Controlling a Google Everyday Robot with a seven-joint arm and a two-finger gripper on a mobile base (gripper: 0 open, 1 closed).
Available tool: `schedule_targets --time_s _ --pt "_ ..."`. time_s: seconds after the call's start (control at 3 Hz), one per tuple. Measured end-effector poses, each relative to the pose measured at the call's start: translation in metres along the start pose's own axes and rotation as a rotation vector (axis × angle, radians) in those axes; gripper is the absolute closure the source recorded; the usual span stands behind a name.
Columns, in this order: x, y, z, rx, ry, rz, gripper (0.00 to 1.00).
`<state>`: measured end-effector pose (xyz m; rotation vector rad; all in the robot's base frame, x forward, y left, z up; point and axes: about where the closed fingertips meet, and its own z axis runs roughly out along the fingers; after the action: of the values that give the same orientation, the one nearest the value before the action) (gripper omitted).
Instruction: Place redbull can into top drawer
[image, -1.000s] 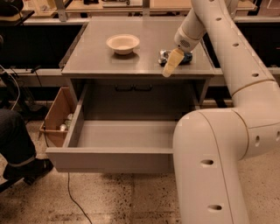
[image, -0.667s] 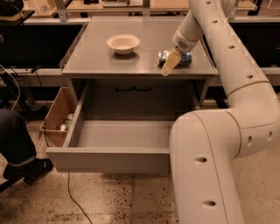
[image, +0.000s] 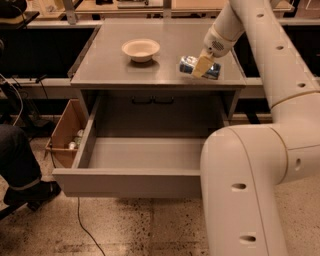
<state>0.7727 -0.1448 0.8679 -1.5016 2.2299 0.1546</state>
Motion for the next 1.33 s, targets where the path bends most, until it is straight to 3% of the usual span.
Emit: schedule_targets --time_s 0.33,0.67,1.0,1.33 --pt "0.002 0.022 -0.023 -0.054 -0.032 -0.018 1.00" --pt "0.010 0.054 -0.088 -0.045 -0.157 0.002 1.00" --pt "0.010 0.079 -0.150 0.058 -0.281 0.012 1.00" --pt "0.013 0.141 -0.150 0.070 -0.373 0.035 1.00"
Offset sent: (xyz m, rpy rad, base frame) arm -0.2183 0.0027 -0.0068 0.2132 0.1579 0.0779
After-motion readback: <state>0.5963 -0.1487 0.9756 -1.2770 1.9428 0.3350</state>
